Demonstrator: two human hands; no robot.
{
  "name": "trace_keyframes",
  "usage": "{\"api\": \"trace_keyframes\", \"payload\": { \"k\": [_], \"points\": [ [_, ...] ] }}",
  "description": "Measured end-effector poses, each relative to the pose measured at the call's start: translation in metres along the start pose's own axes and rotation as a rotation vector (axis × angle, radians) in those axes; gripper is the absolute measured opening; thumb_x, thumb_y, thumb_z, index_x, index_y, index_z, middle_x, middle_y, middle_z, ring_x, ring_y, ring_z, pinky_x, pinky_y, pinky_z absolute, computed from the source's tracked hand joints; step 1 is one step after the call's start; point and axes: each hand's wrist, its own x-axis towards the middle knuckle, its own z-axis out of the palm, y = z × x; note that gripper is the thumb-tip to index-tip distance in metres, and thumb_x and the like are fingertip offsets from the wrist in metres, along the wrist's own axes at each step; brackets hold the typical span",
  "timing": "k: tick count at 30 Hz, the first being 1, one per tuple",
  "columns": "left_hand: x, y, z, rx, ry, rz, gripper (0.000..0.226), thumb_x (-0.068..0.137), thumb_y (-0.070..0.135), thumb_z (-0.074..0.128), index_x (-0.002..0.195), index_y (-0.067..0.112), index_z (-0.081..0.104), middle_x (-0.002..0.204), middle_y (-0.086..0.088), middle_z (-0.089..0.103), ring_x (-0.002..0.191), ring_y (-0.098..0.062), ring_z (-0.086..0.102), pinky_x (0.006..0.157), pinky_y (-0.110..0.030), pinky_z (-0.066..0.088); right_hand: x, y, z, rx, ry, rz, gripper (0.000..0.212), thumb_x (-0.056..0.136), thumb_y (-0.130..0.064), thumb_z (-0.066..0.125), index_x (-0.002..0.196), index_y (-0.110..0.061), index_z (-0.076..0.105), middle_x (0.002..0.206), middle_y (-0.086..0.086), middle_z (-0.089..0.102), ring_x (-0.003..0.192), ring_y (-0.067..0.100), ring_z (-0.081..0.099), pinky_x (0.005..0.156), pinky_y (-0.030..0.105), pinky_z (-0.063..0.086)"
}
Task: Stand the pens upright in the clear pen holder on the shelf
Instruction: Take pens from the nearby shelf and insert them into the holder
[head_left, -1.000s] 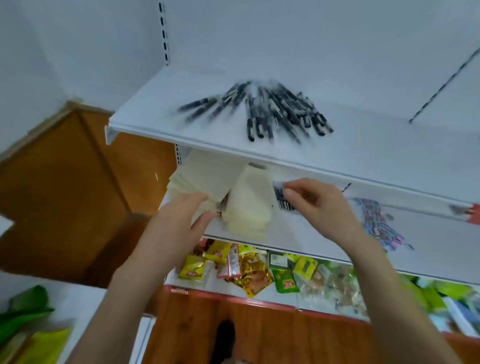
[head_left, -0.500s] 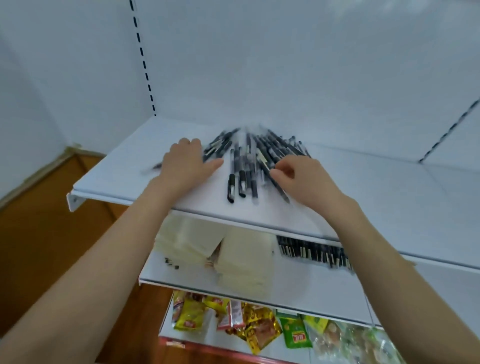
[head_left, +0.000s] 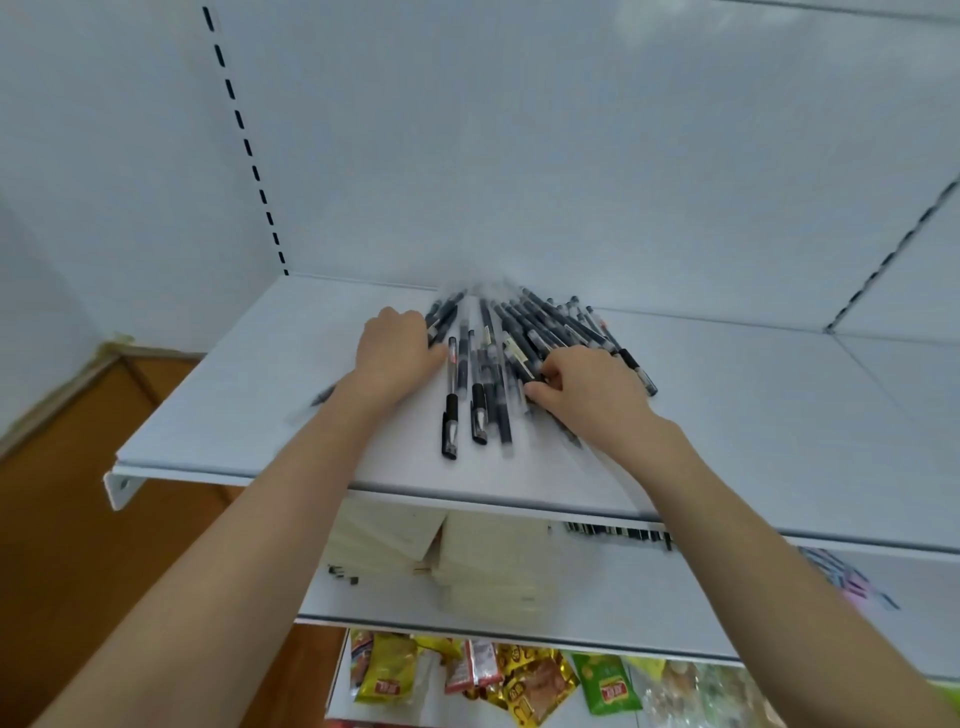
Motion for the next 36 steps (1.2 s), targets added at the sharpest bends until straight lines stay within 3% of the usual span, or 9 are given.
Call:
{"api": "trace_keyframes", "payload": {
  "k": [5, 8, 11, 14, 17, 24, 28, 32, 36],
  "points": [
    [-0.002, 0.006, 0.001, -0.023, 0.026, 0.015, 0.031, 0.089, 0.021, 0.049, 0.104, -0.005, 0.049, 0.111, -0.025, 0.051, 0.098, -0.038, 0.052, 0.072, -0.034, 0.036, 0.004, -0.002, 0.002, -0.015, -0.026, 0.056, 0.028, 0.085, -0.022, 0.053, 0.062, -0.012, 0.042, 0.053, 0.002, 0.040, 0.049, 0.020, 0.037, 0.044, 0.022, 0.024],
    [-0.001, 0.009, 0.001, -0.028, 0.054, 0.023, 0.024, 0.089, 0.017, 0.048, 0.102, -0.004, 0.048, 0.102, -0.021, 0.055, 0.082, -0.031, 0.049, 0.065, -0.033, 0.033, 0.005, -0.002, -0.001, -0.010, -0.044, 0.083, 0.037, 0.084, -0.022, 0.053, 0.054, -0.015, 0.033, 0.049, -0.001, 0.033, 0.045, 0.017, 0.030, 0.045, 0.022, 0.022],
    [0.001, 0.011, -0.001, 0.004, 0.031, 0.047, 0.020, 0.090, 0.018, 0.047, 0.097, -0.001, 0.049, 0.091, -0.014, 0.050, 0.077, -0.027, 0.043, 0.065, -0.032, 0.032, 0.006, -0.002, -0.002, -0.009, -0.057, 0.101, 0.043, 0.083, -0.021, 0.055, 0.050, -0.016, 0.027, 0.045, -0.001, 0.028, 0.043, 0.017, 0.026, 0.045, 0.022, 0.021],
    [0.004, 0.011, -0.005, 0.056, -0.014, 0.087, 0.018, 0.089, 0.018, 0.049, 0.078, 0.004, 0.047, 0.080, -0.009, 0.049, 0.075, -0.027, 0.045, 0.064, -0.031, 0.034, 0.005, -0.003, -0.006, 0.000, -0.068, 0.125, 0.046, 0.083, -0.023, 0.056, 0.049, -0.015, 0.026, 0.045, -0.001, 0.027, 0.042, 0.017, 0.025, 0.045, 0.023, 0.020],
    [0.005, 0.010, -0.009, 0.081, -0.048, 0.112, 0.035, 0.090, 0.022, 0.048, 0.060, 0.010, 0.037, 0.064, -0.002, 0.040, 0.072, -0.026, 0.045, 0.062, -0.029, 0.033, 0.003, -0.002, -0.010, 0.029, -0.089, 0.135, 0.047, 0.084, -0.027, 0.057, 0.050, -0.016, 0.026, 0.046, -0.001, 0.028, 0.042, 0.015, 0.025, 0.045, 0.023, 0.020],
    [0.011, 0.001, -0.014, 0.045, -0.059, 0.061, 0.029, 0.087, 0.020, 0.048, 0.062, 0.013, 0.035, 0.066, 0.000, 0.039, 0.060, -0.018, 0.042, 0.050, -0.023, 0.026, 0.004, 0.002, -0.007, 0.129, -0.078, 0.154, 0.053, 0.082, -0.030, 0.061, 0.044, -0.017, 0.026, 0.041, -0.003, 0.025, 0.040, 0.016, 0.026, 0.046, 0.023, 0.021],
    [0.007, -0.005, -0.024, -0.081, -0.106, 0.058, 0.034, 0.089, 0.021, 0.047, 0.060, 0.013, 0.032, 0.062, -0.002, 0.037, 0.055, -0.017, 0.037, 0.049, -0.026, 0.024, 0.006, 0.008, -0.003, 0.267, 0.030, 0.164, 0.043, 0.083, -0.029, 0.058, 0.048, -0.012, 0.038, 0.047, 0.001, 0.032, 0.046, 0.017, 0.030, 0.051, 0.025, 0.028],
    [-0.003, -0.006, -0.041, -0.273, -0.069, 0.086, 0.035, 0.088, 0.020, 0.048, 0.059, 0.012, 0.030, 0.056, -0.003, 0.037, 0.049, -0.017, 0.035, 0.047, -0.026, 0.026, 0.007, 0.003, -0.014, 0.519, 0.245, 0.152, 0.029, 0.088, -0.030, 0.053, 0.072, -0.007, 0.060, 0.059, -0.003, 0.054, 0.055, 0.010, 0.047, 0.056, 0.025, 0.038],
    [-0.018, 0.007, -0.063, -0.716, 0.032, 0.166, 0.030, 0.088, 0.019, 0.049, 0.062, 0.014, 0.036, 0.057, -0.002, 0.040, 0.046, -0.013, 0.037, 0.043, -0.020, 0.030, 0.003, -0.015, -0.026, 0.893, 0.277, 0.138, 0.023, 0.094, -0.025, 0.045, 0.082, -0.012, 0.059, 0.073, -0.004, 0.066, 0.065, 0.015, 0.059, 0.059, 0.029, 0.047]
  ]
}}
